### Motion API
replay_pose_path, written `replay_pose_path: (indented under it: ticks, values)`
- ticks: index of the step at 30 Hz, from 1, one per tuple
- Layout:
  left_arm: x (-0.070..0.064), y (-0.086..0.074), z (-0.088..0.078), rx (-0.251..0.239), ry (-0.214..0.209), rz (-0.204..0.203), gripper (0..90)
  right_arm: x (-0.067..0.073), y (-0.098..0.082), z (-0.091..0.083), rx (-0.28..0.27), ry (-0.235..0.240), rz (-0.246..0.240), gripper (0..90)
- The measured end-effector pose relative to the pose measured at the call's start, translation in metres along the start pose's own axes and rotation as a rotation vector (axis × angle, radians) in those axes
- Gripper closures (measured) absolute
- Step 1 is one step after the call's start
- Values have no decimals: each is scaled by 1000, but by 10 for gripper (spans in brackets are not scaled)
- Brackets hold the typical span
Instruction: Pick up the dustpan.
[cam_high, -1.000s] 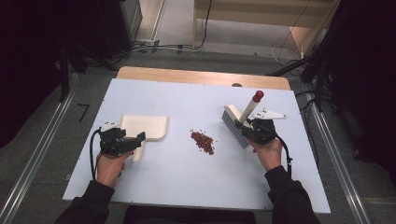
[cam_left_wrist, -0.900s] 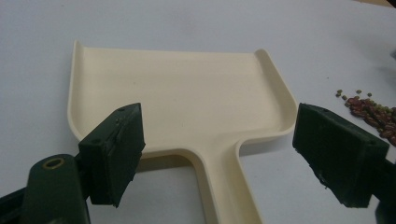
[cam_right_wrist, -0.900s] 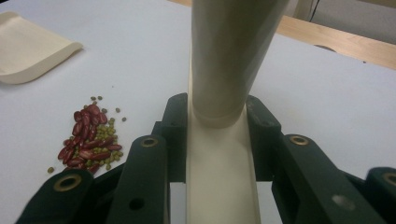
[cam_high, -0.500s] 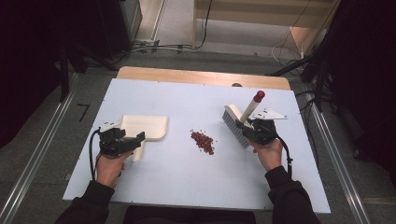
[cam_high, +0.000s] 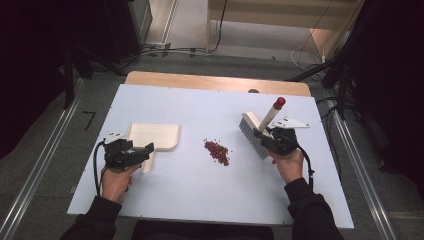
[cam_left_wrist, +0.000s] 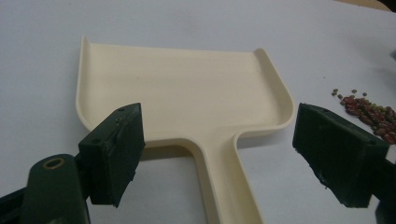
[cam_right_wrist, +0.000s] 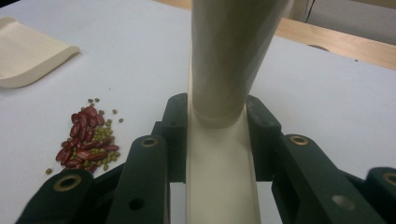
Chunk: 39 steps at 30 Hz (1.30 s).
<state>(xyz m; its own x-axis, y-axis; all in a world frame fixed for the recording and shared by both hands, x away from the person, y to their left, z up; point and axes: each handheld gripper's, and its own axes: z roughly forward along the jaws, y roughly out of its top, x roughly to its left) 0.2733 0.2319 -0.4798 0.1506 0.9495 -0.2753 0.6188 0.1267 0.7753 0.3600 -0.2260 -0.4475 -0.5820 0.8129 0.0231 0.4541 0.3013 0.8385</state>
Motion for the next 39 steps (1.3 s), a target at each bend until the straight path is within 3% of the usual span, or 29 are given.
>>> replay_pose_path:
  ticks: [39]
  values:
    - [-13,-23,-24,3,29,35,176,1,0,0,-1,-3,9,638]
